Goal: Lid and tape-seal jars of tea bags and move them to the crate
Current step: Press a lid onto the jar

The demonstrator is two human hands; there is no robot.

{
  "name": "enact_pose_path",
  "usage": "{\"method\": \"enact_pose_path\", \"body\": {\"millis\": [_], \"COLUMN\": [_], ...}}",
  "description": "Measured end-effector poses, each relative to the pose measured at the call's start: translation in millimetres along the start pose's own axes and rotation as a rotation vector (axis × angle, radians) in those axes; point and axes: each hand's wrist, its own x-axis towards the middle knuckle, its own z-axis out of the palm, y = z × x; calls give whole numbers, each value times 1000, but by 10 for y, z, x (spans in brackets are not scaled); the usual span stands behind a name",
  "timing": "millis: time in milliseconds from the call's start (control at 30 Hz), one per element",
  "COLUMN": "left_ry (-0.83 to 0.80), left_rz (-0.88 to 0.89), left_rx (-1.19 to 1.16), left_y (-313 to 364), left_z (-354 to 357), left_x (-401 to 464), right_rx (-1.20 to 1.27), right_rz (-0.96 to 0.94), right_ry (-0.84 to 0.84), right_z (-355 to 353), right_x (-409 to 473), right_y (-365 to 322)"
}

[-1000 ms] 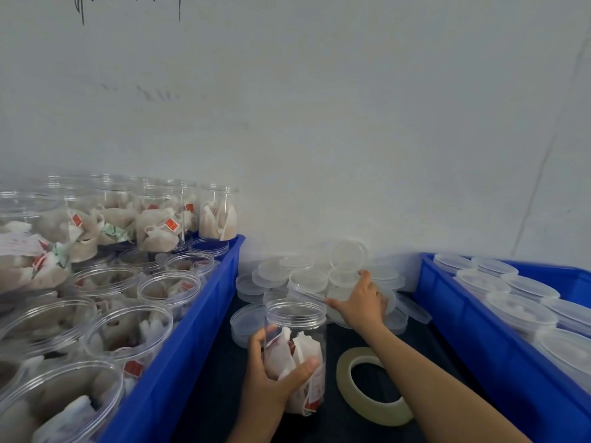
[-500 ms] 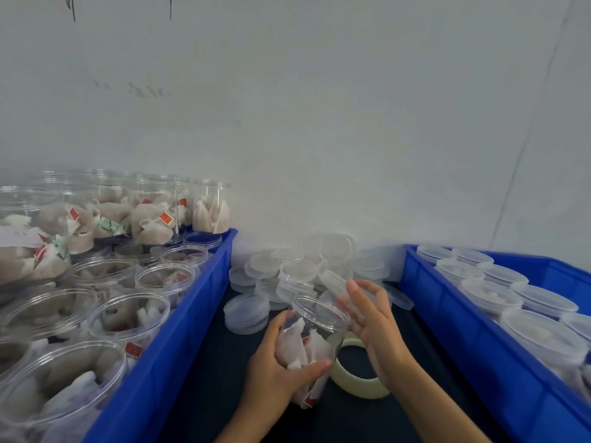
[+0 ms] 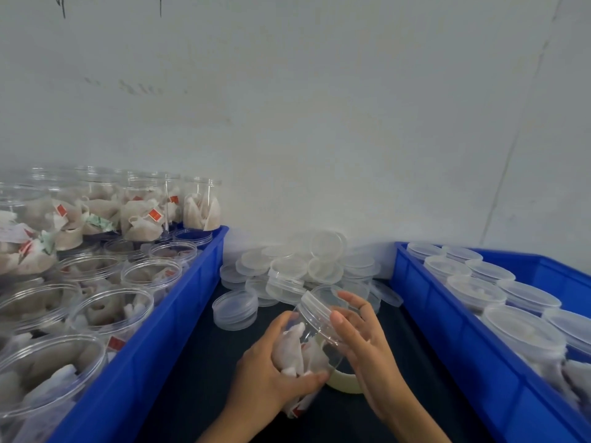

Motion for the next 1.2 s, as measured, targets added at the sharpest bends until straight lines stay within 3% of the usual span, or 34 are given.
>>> {"method": "enact_pose_path", "body": {"millis": [200,400,600,900,1033,1200], "left_ry": [-103,-230,57,-97,30,127], "left_rz": [-41,-157,-285,-223,-234,-222], "left_rx": [-101,-290,-328,-368,-508,-756], "left_y": [14,-17,-78,-248,-261,-299], "left_z": [-51,-62,131,48,70,30], "left_x": [33,62,-28,-63,-52,25], "right_rx": [11,170,243,309,365,243], "right_rz": [-9,22,-3,25,66,55], "right_ry": [-20,-66,129,231,201,94], "right_z": [-22,-13,65,54,-10,-35], "right_x": [9,19,11,16,26,37], "right_y": [-12,13,49,100,78,50]}}
